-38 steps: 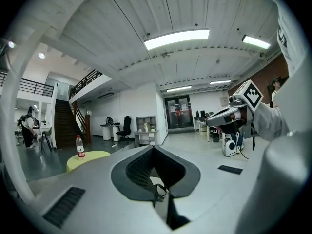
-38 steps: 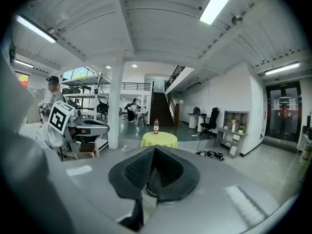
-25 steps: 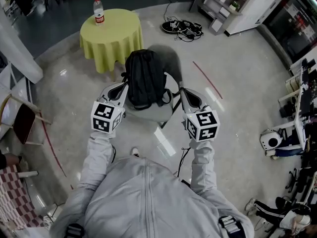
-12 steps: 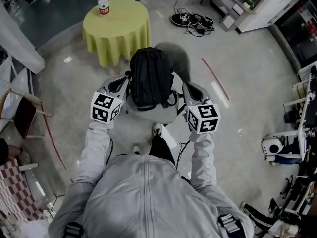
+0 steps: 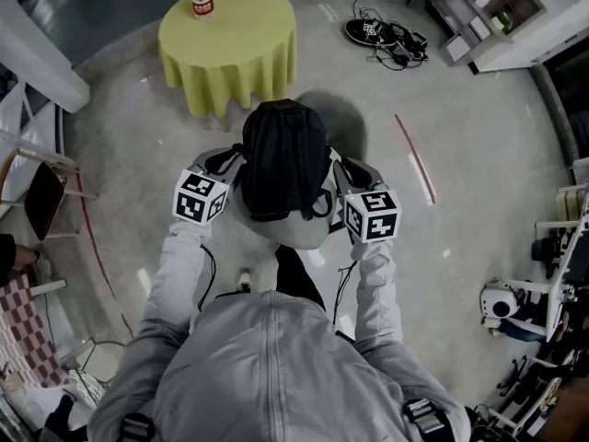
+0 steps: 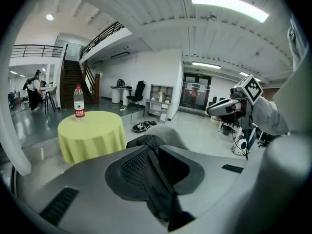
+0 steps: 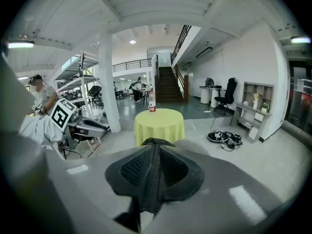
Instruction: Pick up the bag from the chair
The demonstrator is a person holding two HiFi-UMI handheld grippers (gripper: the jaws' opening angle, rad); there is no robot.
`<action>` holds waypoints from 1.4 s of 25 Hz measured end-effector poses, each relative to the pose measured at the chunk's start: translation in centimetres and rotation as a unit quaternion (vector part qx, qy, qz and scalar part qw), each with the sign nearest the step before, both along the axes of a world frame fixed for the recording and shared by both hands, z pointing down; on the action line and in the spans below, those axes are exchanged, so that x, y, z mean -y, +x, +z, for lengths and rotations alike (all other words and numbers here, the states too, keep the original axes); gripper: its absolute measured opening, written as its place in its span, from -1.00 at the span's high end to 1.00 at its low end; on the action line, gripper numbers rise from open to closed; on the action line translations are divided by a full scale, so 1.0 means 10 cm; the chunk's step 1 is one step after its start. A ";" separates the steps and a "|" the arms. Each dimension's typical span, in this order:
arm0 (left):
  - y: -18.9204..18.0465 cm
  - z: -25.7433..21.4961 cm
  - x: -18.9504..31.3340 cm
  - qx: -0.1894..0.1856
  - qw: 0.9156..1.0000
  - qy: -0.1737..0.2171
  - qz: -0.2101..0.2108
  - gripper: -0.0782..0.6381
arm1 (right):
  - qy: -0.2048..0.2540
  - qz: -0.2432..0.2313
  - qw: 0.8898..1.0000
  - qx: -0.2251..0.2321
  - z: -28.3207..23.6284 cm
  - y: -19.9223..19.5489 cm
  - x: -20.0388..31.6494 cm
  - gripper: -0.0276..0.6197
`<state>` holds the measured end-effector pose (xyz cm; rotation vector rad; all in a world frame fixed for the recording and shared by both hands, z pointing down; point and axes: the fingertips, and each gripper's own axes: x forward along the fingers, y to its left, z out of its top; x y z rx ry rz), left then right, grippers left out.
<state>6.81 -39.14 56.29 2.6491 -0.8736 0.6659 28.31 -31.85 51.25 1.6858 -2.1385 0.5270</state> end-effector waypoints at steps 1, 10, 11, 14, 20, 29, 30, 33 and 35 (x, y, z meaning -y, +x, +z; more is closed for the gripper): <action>0.03 0.10 0.09 0.005 1.000 -0.010 -0.002 0.57 | -0.010 -0.005 1.000 0.003 0.10 0.04 0.12 0.70; 0.30 1.06 0.63 0.039 0.994 -0.102 -0.020 0.35 | -0.105 -0.053 0.993 0.009 1.13 0.36 0.96 0.48; 0.34 1.17 0.67 0.041 0.993 -0.111 -0.021 0.33 | -0.117 -0.057 0.991 0.010 1.25 0.39 1.01 0.46; 0.35 1.46 0.75 0.052 0.989 -0.135 -0.034 0.28 | -0.149 -0.069 0.986 0.019 1.60 0.41 1.14 0.38; 0.43 1.89 0.81 0.064 0.983 -0.163 -0.051 0.25 | -0.209 -0.088 0.974 0.020 2.29 0.48 1.28 0.22; 0.55 2.34 0.72 0.090 0.975 -0.191 -0.066 0.23 | -0.238 -0.063 0.968 0.052 2.96 0.50 1.43 0.19; 0.54 2.39 0.69 0.092 0.974 -0.194 -0.068 0.24 | -0.236 -0.063 0.968 0.059 2.98 0.48 1.44 0.21; 0.55 2.43 0.65 0.078 0.975 -0.191 -0.080 0.45 | -0.227 -0.074 0.969 0.069 2.98 0.44 1.44 0.35; 0.57 2.42 0.61 0.072 0.976 -0.188 -0.083 0.53 | -0.223 -0.085 0.968 0.075 2.96 0.41 1.41 0.44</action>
